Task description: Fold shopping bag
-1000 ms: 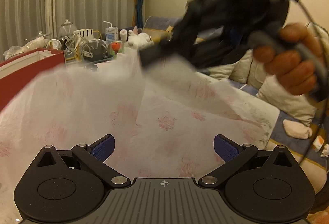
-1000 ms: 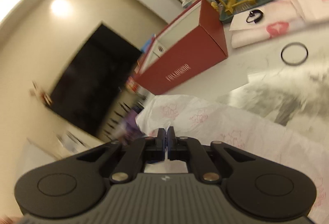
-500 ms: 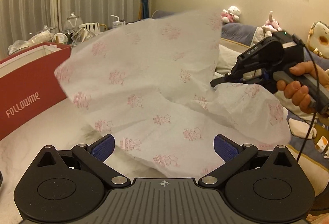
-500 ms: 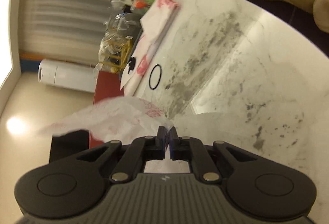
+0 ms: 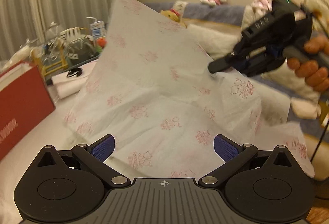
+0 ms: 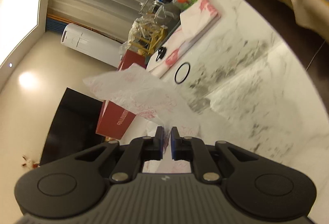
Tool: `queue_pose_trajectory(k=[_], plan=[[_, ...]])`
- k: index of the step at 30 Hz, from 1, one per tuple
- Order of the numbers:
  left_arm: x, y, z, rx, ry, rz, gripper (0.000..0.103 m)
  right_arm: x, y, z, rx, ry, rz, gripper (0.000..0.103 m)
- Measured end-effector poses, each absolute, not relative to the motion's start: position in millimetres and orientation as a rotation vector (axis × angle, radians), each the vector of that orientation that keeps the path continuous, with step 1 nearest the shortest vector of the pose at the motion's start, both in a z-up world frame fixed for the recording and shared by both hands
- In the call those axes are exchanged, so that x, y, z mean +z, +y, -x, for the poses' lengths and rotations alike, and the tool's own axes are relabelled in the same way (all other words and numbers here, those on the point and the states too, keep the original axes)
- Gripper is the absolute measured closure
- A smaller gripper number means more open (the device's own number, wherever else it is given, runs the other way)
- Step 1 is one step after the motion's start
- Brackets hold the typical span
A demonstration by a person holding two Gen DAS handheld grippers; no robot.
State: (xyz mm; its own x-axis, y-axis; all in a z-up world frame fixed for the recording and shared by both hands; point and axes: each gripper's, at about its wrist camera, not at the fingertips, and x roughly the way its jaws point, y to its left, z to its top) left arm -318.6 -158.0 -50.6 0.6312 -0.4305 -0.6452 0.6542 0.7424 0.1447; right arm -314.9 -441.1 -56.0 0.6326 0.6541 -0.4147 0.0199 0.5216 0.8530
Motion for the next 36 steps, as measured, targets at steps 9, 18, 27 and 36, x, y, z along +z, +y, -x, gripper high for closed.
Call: queue_pose_trajectory(k=[9,18,27,36], plan=[[-55.8,-172.3,304.0,-0.660,0.657,-0.507,0.000,-29.3,-459.4,317.3,0.077,0.773,-0.308,0.075],[-52.9,-166.7,301.6,-0.672,0.668,-0.494,0.000,42.7,-435.3,386.3,0.172,0.403,-0.166,0.053],[-48.4,-159.9,312.9,-0.631,0.674,-0.459,0.000,30.8,-273.6,445.1,0.666,0.503,0.476,0.017],[-31.5,-128.8,313.4,-0.573,0.601,-0.275,0.000,6.3,-282.3,426.5,0.475,0.654,0.306,0.102]])
